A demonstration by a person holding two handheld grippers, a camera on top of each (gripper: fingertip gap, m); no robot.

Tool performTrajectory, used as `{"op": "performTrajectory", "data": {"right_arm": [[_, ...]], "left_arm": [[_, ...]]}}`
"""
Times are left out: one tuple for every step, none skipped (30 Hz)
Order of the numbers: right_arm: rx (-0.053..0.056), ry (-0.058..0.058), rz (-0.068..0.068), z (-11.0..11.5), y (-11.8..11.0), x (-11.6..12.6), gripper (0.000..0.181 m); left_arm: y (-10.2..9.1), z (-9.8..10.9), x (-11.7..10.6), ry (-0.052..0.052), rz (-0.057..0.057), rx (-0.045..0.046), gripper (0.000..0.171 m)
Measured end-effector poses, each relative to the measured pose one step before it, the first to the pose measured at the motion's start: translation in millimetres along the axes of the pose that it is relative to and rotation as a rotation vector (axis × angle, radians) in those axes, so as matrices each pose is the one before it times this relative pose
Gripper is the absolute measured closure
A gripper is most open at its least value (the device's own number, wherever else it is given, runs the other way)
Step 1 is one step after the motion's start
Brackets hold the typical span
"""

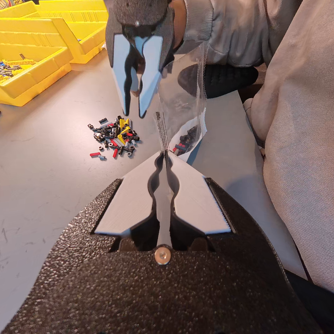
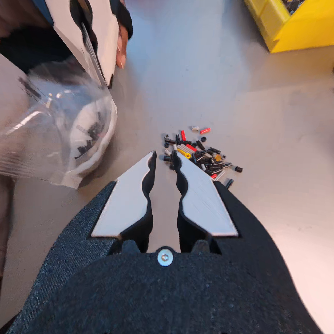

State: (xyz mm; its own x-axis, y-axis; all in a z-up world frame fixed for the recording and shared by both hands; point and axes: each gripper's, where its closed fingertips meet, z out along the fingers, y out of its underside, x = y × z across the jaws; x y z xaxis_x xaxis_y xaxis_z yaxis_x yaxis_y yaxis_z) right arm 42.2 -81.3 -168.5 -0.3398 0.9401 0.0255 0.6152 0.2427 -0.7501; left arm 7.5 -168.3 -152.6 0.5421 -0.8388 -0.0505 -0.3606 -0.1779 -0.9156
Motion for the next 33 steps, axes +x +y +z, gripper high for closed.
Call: {"op": "performTrajectory", "data": {"right_arm": [[-0.0258,0.0064,-0.0034,7.02,6.24,-0.28,0.163],[-0.0174,0.0056,-0.0046,5.48,3.63,-0.15,0.163],[-0.0134,0.0072,0.0003,4.16,2.08,0.72,0.163],[-0.0132,0.0083,0.0023,3.24,1.54,1.47,0.163],[-0.0144,0.0034,0.0016,2.7,1.82,0.86,0.163],[-0.0132,0.0,0.0015,2.41,1.72,0.49,0.163],[-0.0086,-0.0036,0.0003,2.07,1.28,-0.23,0.163],[-0.0094,-0.0069,-0.001,2.12,1.37,-1.09,0.163],[-0.0122,0.0051,-0.003,2.05,1.9,0.82,0.163],[-0.0091,0.0078,-0.0065,1.53,1.48,1.16,0.166],[-0.0011,-0.0097,-0.0062,-0.02,-0.42,-1.37,0.168],[-0.003,-0.0081,-0.0035,0.07,-0.26,-1.36,0.168],[-0.0022,-0.0032,-0.0064,0.06,0.01,-0.7,0.168],[-0.0014,-0.0036,-0.003,0.13,-0.08,-0.38,0.168],[-0.001,-0.0088,0.0013,0.07,-0.29,-0.73,0.168],[-0.0001,-0.0115,-0.0013,0.16,-0.32,-1.05,0.168],[0.0006,-0.0066,-0.0058,0.41,-0.52,-0.61,0.168],[0.0008,-0.0028,-0.0069,0.51,-0.66,-0.05,0.168],[0.0027,-0.0021,-0.0012,0.8,-0.75,0.49,0.168],[0.0037,-0.0064,0.0075,0.59,-0.82,0.39,0.168],[0.0035,-0.0087,0.014,0.68,-0.78,0.28,0.168],[0.0024,-0.0075,0.0111,0.55,-0.76,0.24,0.169],[0.0009,-0.0024,0.0009,0.45,-0.58,0.27,0.169],[0.0007,0.0009,-0.0034,0.53,-0.49,0.19,0.169],[-0.001,0.0008,-0.0007,0.23,-0.36,0.07,0.169],[-0.0019,0.0004,-0.001,0.02,-0.07,0.05,0.169],[0.0002,0.0012,-0.0069,-0.08,-0.07,-0.33,0.17],[0.0003,0.0047,-0.008,-0.29,0.14,-0.33,0.171],[0.003,0.002,-0.0043,-0.84,-0.46,-0.44,0.174],[0.0012,-0.0007,-0.0047,-0.7,0.09,-0.93,0.174],[-0.0051,0.0049,-0.0062,-0.34,1.41,0.02,0.174],[-0.0015,0.0029,-0.0032,-0.53,0.83,0.09,0.174],[0.0004,-0.001,-0.0006,-0.67,0.44,-0.45,0.174]], "left_arm": [[0.0,0.04,-0.11,-0.0002,-0.0002,-0.00009,0.171],[0.0,0.0,0.0,-0.0002,-0.0004,0.0,0.171],[0.02,-0.03,-0.09,0.0001,-0.0006,-0.00001,0.171],[-0.02,0.05,0.02,0.0004,-0.0007,0.00004,0.171],[0.01,-0.02,-0.05,0.0005,-0.0002,0.00003,0.171],[-0.04,0.08,0.07,0.0003,0.0005,0.00004,0.171],[-0.13,0.01,0.2,0.0001,0.0013,0.0,0.171],[0.0,-0.01,0.26,0.0001,0.0017,-0.00011,0.171],[0.01,0.03,0.17,-0.0001,0.0014,-0.00031,0.171],[0.12,0.04,0.05,-0.0002,0.001,-0.00033,0.171],[0.03,0.0,0.05,-0.0002,0.0008,-0.00034,0.171],[-0.08,-0.03,0.07,-0.0001,0.0006,-0.00024,0.171],[-0.03,0.07,0.03,0.0,0.0003,-0.00008,0.171],[0.02,-0.05,0.08,0.0002,0.0003,-0.00004,0.171],[-0.01,0.06,0.1,0.0004,0.0002,-0.00016,0.171],[-0.01,0.1,0.05,0.0006,0.0,-0.00034,0.171],[0.01,0.04,-0.02,0.0003,-0.0003,-0.00019,0.171],[-0.09,-0.04,0.02,0.0001,-0.0003,-0.00002,0.171],[-0.03,0.07,0.04,-0.0001,-0.0001,-0.00002,0.171],[0.0,0.0,-0.04,-0.0004,-0.0001,-0.00003,0.171],[-0.02,0.05,-0.05,0.0001,-0.0004,0.00002,0.171],[0.01,0.0,0.07,0.0002,-0.0006,-0.00006,0.171],[-0.02,0.1,-0.09,0.0002,-0.0007,-0.0001,0.171],[0.01,0.04,-0.03,0.0,-0.0007,-0.00022,0.171],[0.02,0.03,-0.09,-0.0004,-0.0006,-0.00029,0.171],[0.01,0.04,-0.19,-0.0011,-0.0006,-0.00021,0.171],[0.05,-0.08,-0.23,-0.0015,-0.0005,-0.00012,0.171],[0.01,0.0,-0.16,-0.0013,-0.0004,-0.00007,0.171],[-0.07,-0.07,-0.27,-0.0011,-0.0004,-0.00006,0.171],[0.02,-0.01,-0.09,-0.0008,-0.0005,-0.00012,0.171],[0.01,0.02,-0.19,-0.0003,-0.0009,-0.0001,0.171],[0.01,0.02,-0.12,0.0,-0.0015,-0.00005,0.171],[0.01,0.03,-0.11,0.0001,-0.0014,-0.00004,0.171]]}}
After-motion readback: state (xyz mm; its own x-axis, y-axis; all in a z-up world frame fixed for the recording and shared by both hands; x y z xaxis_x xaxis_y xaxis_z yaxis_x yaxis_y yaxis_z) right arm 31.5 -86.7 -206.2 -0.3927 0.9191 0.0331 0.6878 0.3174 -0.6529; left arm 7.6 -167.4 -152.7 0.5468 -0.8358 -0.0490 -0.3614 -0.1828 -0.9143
